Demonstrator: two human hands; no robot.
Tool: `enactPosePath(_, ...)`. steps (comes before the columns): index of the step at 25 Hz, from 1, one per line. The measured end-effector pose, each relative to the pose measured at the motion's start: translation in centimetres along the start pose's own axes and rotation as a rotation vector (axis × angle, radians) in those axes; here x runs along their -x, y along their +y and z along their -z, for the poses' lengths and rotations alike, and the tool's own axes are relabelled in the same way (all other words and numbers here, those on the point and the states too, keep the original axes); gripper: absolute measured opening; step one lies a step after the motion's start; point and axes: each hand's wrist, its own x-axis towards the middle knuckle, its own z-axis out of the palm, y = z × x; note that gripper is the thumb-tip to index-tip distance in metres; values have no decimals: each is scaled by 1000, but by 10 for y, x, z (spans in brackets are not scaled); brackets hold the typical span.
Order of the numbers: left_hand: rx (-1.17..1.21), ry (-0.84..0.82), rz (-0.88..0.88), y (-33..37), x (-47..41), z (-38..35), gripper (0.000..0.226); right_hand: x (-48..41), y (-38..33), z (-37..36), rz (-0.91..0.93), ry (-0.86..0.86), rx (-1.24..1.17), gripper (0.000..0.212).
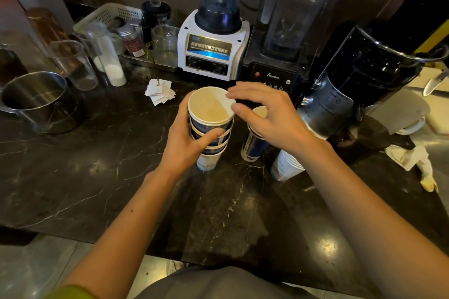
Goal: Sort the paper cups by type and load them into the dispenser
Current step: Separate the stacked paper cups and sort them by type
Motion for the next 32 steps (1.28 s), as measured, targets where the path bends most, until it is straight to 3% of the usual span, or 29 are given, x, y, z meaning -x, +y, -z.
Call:
enactPosePath(4,-3,1,2,0,0,0,85,5,11,0,-30,-45,91,29)
enactPosePath(7,-10,3,31,1,0,0,84,13,32,5,-226,28,186,35)
enactPosePath(11,-2,-3,40,0,-1,-1,85,34,54,-5,-381,-339,457,28)
enactPosePath(13,-2,-1,31,-1,-1,0,86,36,55,-11,-377,-407,522,24)
enactPosePath(19,-3,6,42,-1,-2,0,83,33,48,-16,-397,-201,490,10)
enactPosePath(25,9,4,24,0,-2,0,85,34,39,-2,-313,-150,466,22)
enactPosePath(32,13,25,-16,2,0,2,85,50,4,68,-214,419,344,23)
